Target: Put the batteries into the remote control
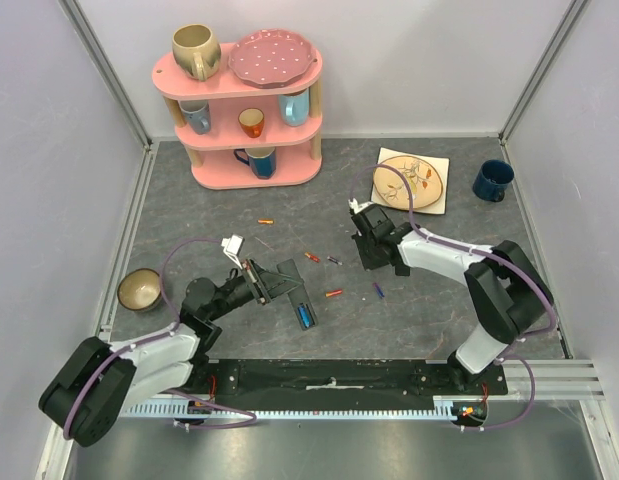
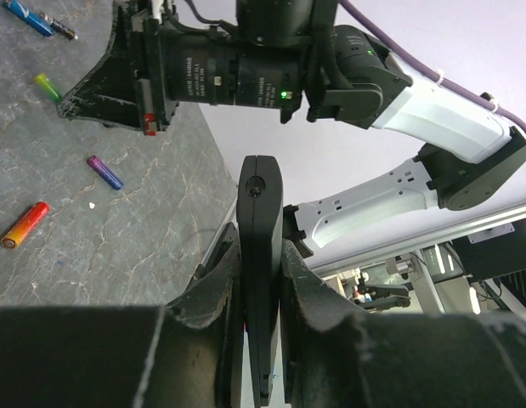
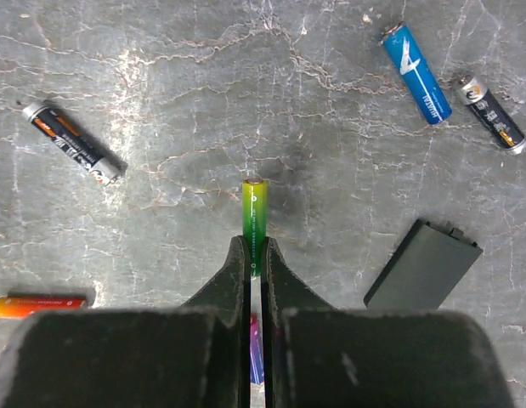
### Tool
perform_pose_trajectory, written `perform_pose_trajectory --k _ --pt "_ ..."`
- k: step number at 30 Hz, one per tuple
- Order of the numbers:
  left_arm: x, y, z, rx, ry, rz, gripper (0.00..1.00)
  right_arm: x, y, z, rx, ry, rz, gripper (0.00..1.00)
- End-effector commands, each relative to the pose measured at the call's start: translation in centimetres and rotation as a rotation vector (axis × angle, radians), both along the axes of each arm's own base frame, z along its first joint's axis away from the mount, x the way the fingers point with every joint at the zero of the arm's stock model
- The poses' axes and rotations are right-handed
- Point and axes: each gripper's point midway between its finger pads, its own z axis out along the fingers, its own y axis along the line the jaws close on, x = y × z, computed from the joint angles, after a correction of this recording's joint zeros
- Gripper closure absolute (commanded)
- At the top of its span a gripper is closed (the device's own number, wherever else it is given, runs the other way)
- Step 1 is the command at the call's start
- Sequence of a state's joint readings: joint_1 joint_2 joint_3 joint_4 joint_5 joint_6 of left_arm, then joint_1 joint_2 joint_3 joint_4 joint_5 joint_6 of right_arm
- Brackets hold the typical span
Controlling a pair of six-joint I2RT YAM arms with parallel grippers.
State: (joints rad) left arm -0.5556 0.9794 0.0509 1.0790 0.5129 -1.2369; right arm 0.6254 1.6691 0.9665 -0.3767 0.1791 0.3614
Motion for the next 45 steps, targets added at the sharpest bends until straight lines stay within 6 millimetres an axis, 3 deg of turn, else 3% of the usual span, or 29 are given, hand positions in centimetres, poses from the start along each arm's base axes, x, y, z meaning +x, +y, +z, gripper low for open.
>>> perform_pose_trajectory --k 1,6,10,13,14,17,18,20,26,30,37,45 --pt "-0.1 -0.2 1.9 -0.046 -0.089 -0.020 0.98 -0.5 -0.5 1.4 0.012 -0.014 -0.021 1.00" --pt "0.2 -0.3 2.3 -0.067 -0.091 -0.020 0.98 -1.1 -0.6 0.9 0.004 0.009 -0.014 1.00" --pt "0.7 -0.7 2.1 -0.055 -0.071 -0.021 0.98 -1.7 0.1 2.5 0.081 -0.002 -0.002 1.00" --pt "1.3 -1.0 2.4 -0.065 -0.077 -0.016 0.98 -2.7 2.1 6.1 0.231 -0.034 0.061 1.00" --pt "1.6 -1.1 1.9 -0.062 -0.052 -0.015 0.98 -3.2 2.8 8.1 0.292 -0.062 0.096 1.00" --pt "2.0 -1.3 2.8 -0.111 -0.065 -0.019 0.98 -5.1 3.9 11.6 0.400 -0.058 0.113 1.00" --pt "2.4 -1.6 2.3 -0.111 -0.042 -0.020 0.98 -5.6 4.1 12.3 0.421 -0.052 0.129 1.00" --pt "2.5 -1.7 3.0 -0.158 -0.037 -0.029 0.98 -7.4 4.7 14.1 0.453 -0.015 0.185 1.00" --pt "3.8 -2.4 2.9 -0.190 -0.011 -0.016 0.98 -11.7 6.0 16.8 0.509 0.097 0.286 1.00" --pt "4.0 -2.9 4.4 -0.205 -0.077 -0.016 0.98 -13.5 6.9 17.4 0.558 0.155 0.310 1.00" --pt "4.2 -3.7 4.8 -0.205 -0.109 -0.016 0.98 -15.3 8.5 17.7 0.564 0.193 0.348 1.00" --pt "4.6 -3.9 5.1 -0.207 -0.140 0.039 0.98 -15.9 9.4 16.8 0.528 0.214 0.338 1.00"
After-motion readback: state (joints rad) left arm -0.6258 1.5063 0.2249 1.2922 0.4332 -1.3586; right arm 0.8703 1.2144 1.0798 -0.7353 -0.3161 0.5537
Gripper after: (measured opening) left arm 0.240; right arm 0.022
